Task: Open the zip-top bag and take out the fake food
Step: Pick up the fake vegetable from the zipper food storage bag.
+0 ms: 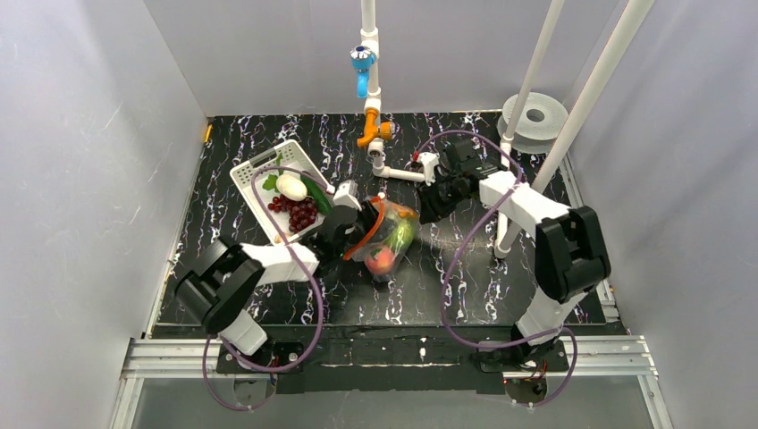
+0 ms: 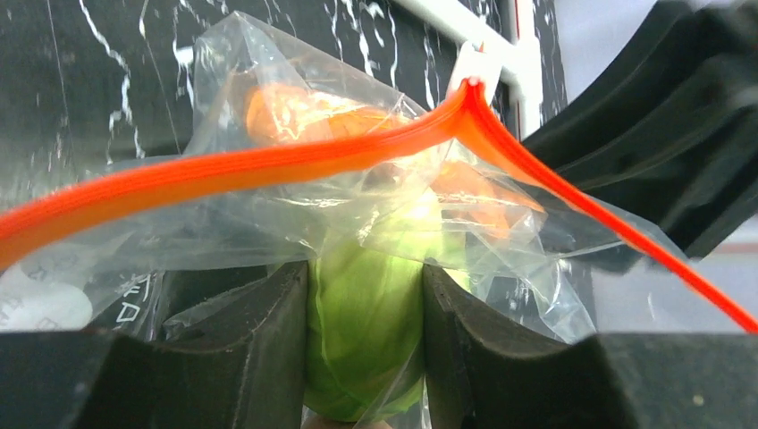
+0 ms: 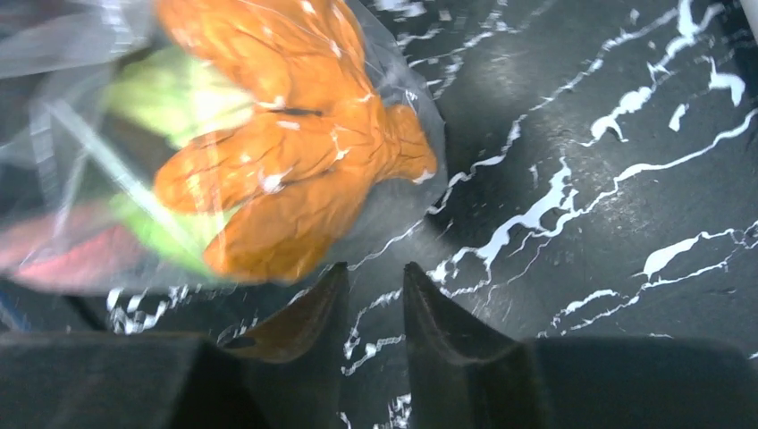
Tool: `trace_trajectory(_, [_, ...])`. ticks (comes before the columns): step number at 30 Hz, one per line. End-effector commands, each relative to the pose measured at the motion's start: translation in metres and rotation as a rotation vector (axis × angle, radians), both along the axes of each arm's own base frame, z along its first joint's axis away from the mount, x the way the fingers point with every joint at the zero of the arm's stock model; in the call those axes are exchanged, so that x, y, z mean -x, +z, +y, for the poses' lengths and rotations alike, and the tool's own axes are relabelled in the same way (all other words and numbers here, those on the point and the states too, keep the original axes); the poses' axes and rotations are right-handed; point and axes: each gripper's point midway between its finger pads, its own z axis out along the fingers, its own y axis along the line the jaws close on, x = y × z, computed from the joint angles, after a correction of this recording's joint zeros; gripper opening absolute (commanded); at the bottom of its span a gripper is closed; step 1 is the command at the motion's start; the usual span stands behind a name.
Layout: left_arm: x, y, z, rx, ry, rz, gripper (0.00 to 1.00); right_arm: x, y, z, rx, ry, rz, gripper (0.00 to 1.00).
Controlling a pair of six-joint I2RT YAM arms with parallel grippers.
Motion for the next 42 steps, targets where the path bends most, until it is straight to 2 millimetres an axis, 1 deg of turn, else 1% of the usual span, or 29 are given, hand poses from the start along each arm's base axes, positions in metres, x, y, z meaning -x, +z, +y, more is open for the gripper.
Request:
trace_trajectory(1, [0.040, 0.001, 0.012, -0.066, -0.106, -0.036, 0.20, 0.047, 0.060, 0.011, -0.196, 0.293, -0.038, 0.43])
trace_trajectory(4, [0.054, -0.005, 0.018, -0.055, -0.105, -0.019, 0.20, 0.072, 0.070, 0.017, -0.290, 0.377, -0.057, 0.58])
trace_trajectory(7, [0.066, -0.011, 0.010, -0.048, -0.131, -0.007, 0.21, 0.080, 0.071, 0.020, -0.331, 0.433, -0.107, 0.71])
trace_trajectory(9, [0.069, -0.013, 0.005, -0.044, -0.143, -0.006, 0.22, 0.085, 0.063, 0.022, -0.335, 0.483, -0.105, 0.74])
trace_trajectory(12, [0.070, -0.017, 0.003, -0.036, -0.134, 0.001, 0.26, 0.100, 0.053, 0.024, -0.339, 0.566, -0.071, 0.75])
trace_trajectory(13, [0.069, -0.018, 0.003, -0.032, -0.130, 0.000, 0.27, 0.105, 0.046, 0.026, -0.324, 0.582, -0.079, 0.75])
trace_trajectory(14, [0.069, -0.017, 0.002, -0.028, -0.132, -0.002, 0.29, 0.105, 0.042, 0.028, -0.299, 0.591, -0.099, 0.75])
trace_trajectory(16, [0.069, -0.017, 0.000, -0.024, -0.139, -0.004, 0.31, 0.091, 0.033, 0.035, -0.213, 0.543, -0.159, 0.74])
trace_trajectory(18, [0.071, -0.016, -0.002, -0.021, -0.147, -0.008, 0.34, 0.069, 0.030, 0.037, -0.145, 0.462, -0.192, 0.71])
trace_trajectory(20, [0.072, -0.016, -0.001, -0.019, -0.148, -0.009, 0.37, 0.056, 0.026, 0.036, -0.104, 0.407, -0.199, 0.67])
trace_trajectory(21, [0.073, -0.016, -0.001, -0.017, -0.145, -0.010, 0.39, 0.053, 0.024, 0.034, -0.093, 0.393, -0.207, 0.65])
trace_trajectory(24, [0.074, -0.017, 0.001, -0.009, -0.144, -0.010, 0.43, 0.047, 0.016, 0.029, -0.058, 0.359, -0.215, 0.57])
trace_trajectory(27, [0.075, -0.017, 0.001, 0.001, -0.142, -0.012, 0.46, 0.037, 0.006, 0.025, -0.010, 0.325, -0.216, 0.54])
trace_trajectory(28, [0.075, -0.017, 0.000, 0.004, -0.143, -0.011, 0.47, 0.039, 0.004, 0.026, -0.012, 0.330, -0.205, 0.52])
trace_trajectory(29, [0.075, -0.017, 0.000, 0.007, -0.144, -0.011, 0.49, 0.041, 0.002, 0.027, -0.021, 0.342, -0.193, 0.45])
trace_trajectory(31, [0.075, -0.015, 0.001, 0.011, -0.139, -0.011, 0.55, 0.047, 0.004, 0.031, -0.043, 0.371, -0.188, 0.23])
trace_trajectory(32, [0.075, -0.014, 0.002, 0.016, -0.134, -0.014, 0.58, 0.048, 0.008, 0.032, -0.056, 0.381, -0.200, 0.16])
trace_trajectory(34, [0.075, -0.012, 0.006, 0.025, -0.114, -0.020, 0.69, 0.048, 0.016, 0.032, -0.065, 0.389, -0.240, 0.07])
trace_trajectory(36, [0.075, -0.008, 0.010, 0.031, -0.103, -0.032, 0.80, 0.048, 0.024, 0.029, -0.079, 0.394, -0.286, 0.03])
trace_trajectory(38, [0.074, -0.006, 0.016, 0.027, -0.079, -0.036, 0.95, 0.052, 0.033, 0.028, -0.111, 0.415, -0.328, 0.01])
trace_trajectory(39, [0.074, -0.004, 0.019, 0.026, -0.064, -0.037, 0.98, 0.055, 0.035, 0.028, -0.123, 0.427, -0.346, 0.01])
trace_trajectory(42, [0.070, 0.002, 0.029, 0.025, -0.014, -0.033, 0.98, 0.063, 0.048, 0.031, -0.174, 0.462, -0.394, 0.01])
